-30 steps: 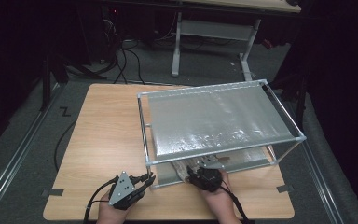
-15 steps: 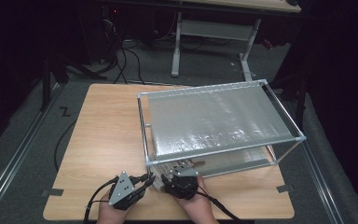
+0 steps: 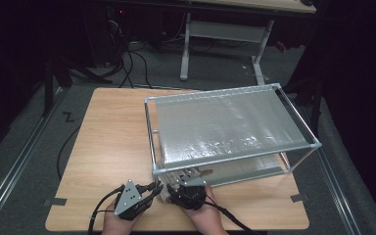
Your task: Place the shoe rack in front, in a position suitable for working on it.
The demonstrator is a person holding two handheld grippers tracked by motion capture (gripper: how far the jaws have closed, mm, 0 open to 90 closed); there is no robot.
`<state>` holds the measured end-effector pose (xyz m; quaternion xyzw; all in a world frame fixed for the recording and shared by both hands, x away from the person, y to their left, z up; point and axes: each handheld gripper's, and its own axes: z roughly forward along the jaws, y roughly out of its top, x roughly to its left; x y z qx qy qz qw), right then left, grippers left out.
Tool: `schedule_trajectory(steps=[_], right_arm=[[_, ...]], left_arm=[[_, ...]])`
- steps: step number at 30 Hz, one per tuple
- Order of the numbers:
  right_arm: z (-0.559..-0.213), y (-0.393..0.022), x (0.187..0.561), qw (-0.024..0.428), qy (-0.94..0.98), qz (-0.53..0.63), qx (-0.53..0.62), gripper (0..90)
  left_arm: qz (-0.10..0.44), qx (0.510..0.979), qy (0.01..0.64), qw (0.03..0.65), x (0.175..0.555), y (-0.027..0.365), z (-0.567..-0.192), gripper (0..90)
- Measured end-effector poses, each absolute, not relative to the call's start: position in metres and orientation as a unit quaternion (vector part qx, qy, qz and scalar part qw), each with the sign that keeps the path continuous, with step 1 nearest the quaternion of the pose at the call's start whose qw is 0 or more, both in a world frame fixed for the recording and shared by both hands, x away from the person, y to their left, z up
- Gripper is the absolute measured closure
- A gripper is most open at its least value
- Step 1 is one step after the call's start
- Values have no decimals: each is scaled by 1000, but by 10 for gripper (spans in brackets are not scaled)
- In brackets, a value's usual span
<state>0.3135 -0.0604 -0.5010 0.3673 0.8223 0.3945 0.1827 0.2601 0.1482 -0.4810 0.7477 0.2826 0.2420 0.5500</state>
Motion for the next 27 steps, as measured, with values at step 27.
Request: schedule_trajectory(steps=[27], right_arm=[[-501,-107,328,206,812,376,397,419]], left_arm=[[244,749,275,551,260,146,-481,800]])
